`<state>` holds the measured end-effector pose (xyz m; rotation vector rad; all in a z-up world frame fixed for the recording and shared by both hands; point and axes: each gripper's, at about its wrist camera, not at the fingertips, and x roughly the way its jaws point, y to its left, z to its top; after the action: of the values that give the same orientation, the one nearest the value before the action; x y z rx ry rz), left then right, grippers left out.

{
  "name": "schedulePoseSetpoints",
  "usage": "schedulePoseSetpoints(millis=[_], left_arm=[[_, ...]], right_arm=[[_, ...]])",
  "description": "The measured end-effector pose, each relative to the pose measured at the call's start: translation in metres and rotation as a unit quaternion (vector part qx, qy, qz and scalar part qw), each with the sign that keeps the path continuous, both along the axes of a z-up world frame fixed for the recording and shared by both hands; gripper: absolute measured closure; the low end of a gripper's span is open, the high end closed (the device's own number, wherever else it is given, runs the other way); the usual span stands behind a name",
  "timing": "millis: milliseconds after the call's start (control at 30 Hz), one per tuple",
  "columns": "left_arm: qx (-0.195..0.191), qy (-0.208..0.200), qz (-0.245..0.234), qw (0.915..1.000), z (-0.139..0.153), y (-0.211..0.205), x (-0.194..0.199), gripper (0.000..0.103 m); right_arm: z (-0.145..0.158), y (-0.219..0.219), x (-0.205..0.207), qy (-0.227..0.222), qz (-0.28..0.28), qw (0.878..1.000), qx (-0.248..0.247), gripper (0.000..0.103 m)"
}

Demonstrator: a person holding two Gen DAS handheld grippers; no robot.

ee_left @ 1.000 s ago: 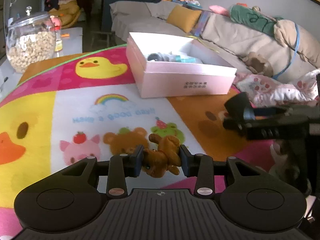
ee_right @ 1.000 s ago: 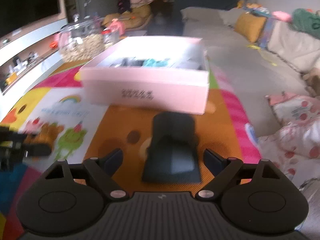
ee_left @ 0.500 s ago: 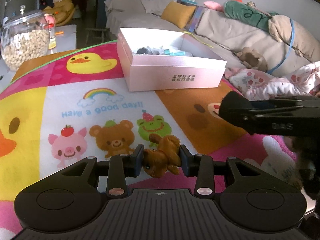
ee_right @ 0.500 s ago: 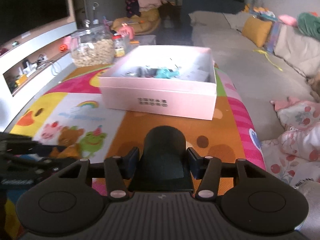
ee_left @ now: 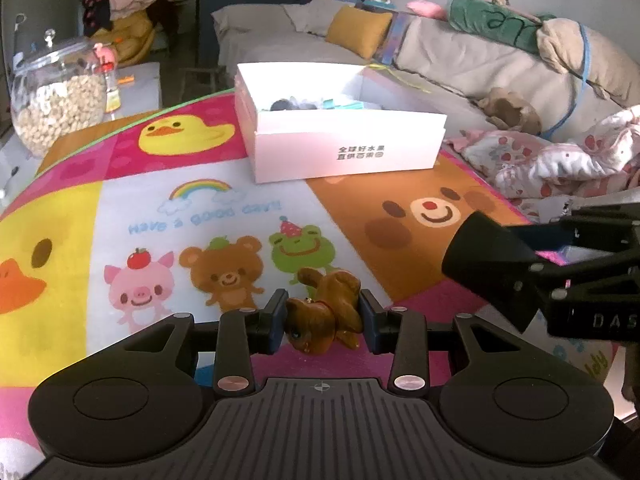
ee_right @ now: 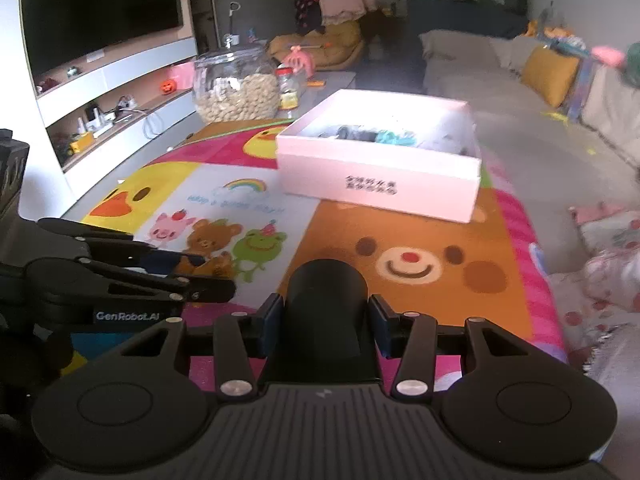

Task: Organize rigid objects
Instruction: 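Carry the teddy bear into the pink box and open the left gripper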

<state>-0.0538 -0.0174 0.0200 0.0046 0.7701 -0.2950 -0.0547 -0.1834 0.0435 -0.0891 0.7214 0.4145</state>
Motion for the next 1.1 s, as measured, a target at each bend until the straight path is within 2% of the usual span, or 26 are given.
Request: schedulePoseSetpoints(millis=[133,233,367,433,500,633,767,833,933,1033,1100], left_arm=[[-0.01,0.004,-0.014,0.9998,-0.004,0.001,-0.001,0.061],[-0.035,0.014,-0.023,0.999,-0.002,0.005,0.002,0.061],[-0.065,0.004,-0.028,0.9975,0.015,0.011,0.015,0.061],[-0.094,-0.002,-0.028,0.9952,0.03,0.018,0.028,0.061],[-0.112,-0.024,-0.028,0.993,0.05,0.024,0.044,0.061],[-0.112,-0.084,-0.021,0.9899,0.085,0.029,0.084,0.061],[-0.138,-0.107,-0.017,0.9846,0.102,0.03,0.129,0.061],[-0.144,-0.112,-0.012,0.9832,0.105,0.028,0.153,0.061],[-0.145,-0.097,-0.003,0.9846,0.096,0.024,0.191,0.061],[-0.169,-0.047,0.016,0.9843,0.07,0.025,0.224,0.061],[-0.177,-0.017,0.033,0.9835,0.052,0.028,0.235,0.061]], right_arm=[[0.005,-0.002,0.0,-0.016,-0.014,1.0,-0.022,0.057],[0.01,0.001,0.006,-0.02,-0.034,0.998,-0.041,0.057],[0.021,0.006,0.014,-0.031,-0.048,0.997,-0.056,0.057],[0.029,0.008,0.017,-0.045,-0.05,0.996,-0.063,0.057],[0.042,0.01,0.022,-0.068,-0.054,0.994,-0.061,0.057],[0.07,0.008,0.046,-0.114,-0.07,0.99,-0.031,0.057],[0.084,0.006,0.095,-0.134,-0.095,0.986,0.001,0.057],[0.086,0.009,0.122,-0.134,-0.102,0.986,-0.004,0.057],[0.084,0.018,0.154,-0.131,-0.106,0.985,-0.024,0.057],[0.075,0.024,0.175,-0.121,-0.107,0.986,-0.035,0.056],[0.067,0.026,0.185,-0.109,-0.104,0.988,-0.039,0.048]])
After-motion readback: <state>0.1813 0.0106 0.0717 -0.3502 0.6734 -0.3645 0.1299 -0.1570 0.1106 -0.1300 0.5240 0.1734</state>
